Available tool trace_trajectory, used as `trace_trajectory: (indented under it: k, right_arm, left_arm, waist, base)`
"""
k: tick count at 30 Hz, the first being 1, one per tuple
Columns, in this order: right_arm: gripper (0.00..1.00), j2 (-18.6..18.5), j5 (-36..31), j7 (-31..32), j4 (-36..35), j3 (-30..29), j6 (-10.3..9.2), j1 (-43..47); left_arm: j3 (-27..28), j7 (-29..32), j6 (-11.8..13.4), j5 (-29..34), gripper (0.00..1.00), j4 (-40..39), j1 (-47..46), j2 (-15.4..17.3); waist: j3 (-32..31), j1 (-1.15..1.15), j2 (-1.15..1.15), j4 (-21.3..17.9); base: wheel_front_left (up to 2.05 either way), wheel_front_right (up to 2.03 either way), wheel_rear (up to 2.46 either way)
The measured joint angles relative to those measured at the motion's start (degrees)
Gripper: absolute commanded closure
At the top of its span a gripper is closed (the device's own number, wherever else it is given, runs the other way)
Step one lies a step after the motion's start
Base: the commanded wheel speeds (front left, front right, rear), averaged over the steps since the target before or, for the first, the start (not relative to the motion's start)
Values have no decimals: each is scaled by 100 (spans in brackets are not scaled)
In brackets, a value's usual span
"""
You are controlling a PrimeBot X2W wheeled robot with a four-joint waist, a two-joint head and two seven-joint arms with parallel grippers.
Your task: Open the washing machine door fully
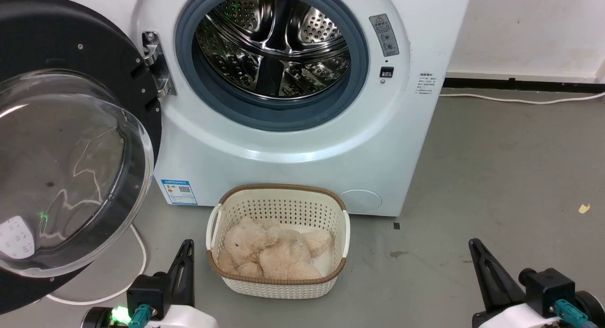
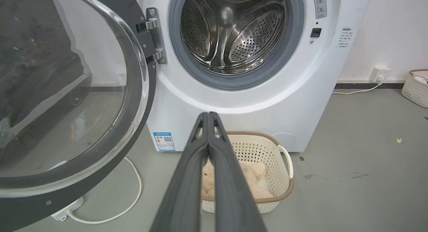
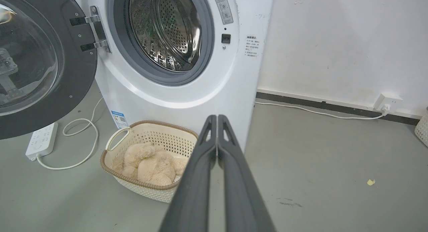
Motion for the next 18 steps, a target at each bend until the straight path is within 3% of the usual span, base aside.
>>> trace_trajectory:
  k: [18]
  right_arm:
    - [100, 0, -87, 205, -24, 58, 0, -121]
  left_arm:
    - [181, 210, -149, 152, 100, -41, -102, -124]
  waist:
    - [28, 0, 0, -21]
  base:
    - [0, 0, 0]
